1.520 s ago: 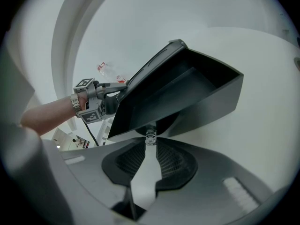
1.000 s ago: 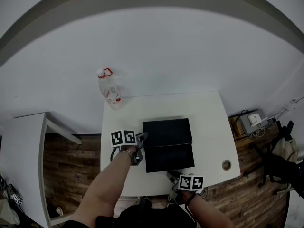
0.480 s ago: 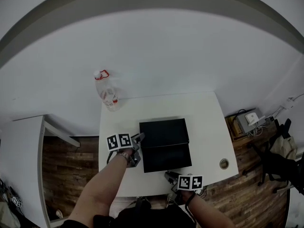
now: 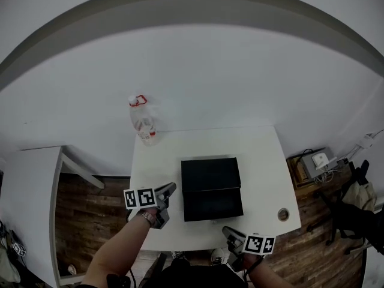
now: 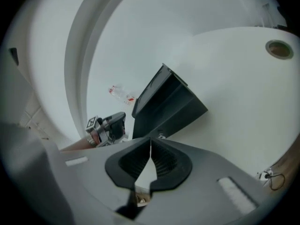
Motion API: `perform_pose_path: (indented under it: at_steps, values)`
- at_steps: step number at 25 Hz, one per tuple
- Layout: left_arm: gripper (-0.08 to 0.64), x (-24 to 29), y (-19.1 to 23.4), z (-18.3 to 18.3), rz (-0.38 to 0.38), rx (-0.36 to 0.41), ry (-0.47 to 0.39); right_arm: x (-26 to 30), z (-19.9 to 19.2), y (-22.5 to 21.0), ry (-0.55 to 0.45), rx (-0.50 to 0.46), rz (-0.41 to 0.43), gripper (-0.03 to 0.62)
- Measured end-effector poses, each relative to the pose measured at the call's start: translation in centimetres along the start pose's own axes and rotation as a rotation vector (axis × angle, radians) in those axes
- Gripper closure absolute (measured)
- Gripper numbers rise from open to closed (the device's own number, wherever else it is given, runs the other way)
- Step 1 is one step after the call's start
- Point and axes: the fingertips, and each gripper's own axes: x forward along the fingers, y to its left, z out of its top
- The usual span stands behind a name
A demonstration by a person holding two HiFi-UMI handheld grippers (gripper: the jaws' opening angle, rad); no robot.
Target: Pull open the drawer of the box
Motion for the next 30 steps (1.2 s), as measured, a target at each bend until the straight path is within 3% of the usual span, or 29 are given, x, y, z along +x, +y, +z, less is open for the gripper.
perform_pose_path:
  at_steps: [4,10,17,22,30]
  values:
    - [0.557,-2.9,-3.5,-2.1,-0.134,-0.032,-0.026,-2.0,2.4,2.6,-0.071,0.000,0.104,0.586]
    - [0.557,-5.5,-8.7,-5.9,-0.259,-0.071,-0.050,-5.1,5.1,7.4,-0.133,-0.053,0.240,0.587]
    - [0.557,-6.3,-13.0,-11.6,-0.306,-0.033,0.026,-6.0,4.6,11.3,-0.077,-0.211,0.319,0.588]
    - [0.557,-5.7,-15.3,-14.8,-0.352,-0.079,0.073,-5.9,2.7,11.1,-0.015,-0.214,0.337,0.588]
    - [0.557,-5.2,-16.7,-14.3,-0.375,-0.058,0.062,-5.9,0.8,11.1,0.058,-0.213,0.380,0.588]
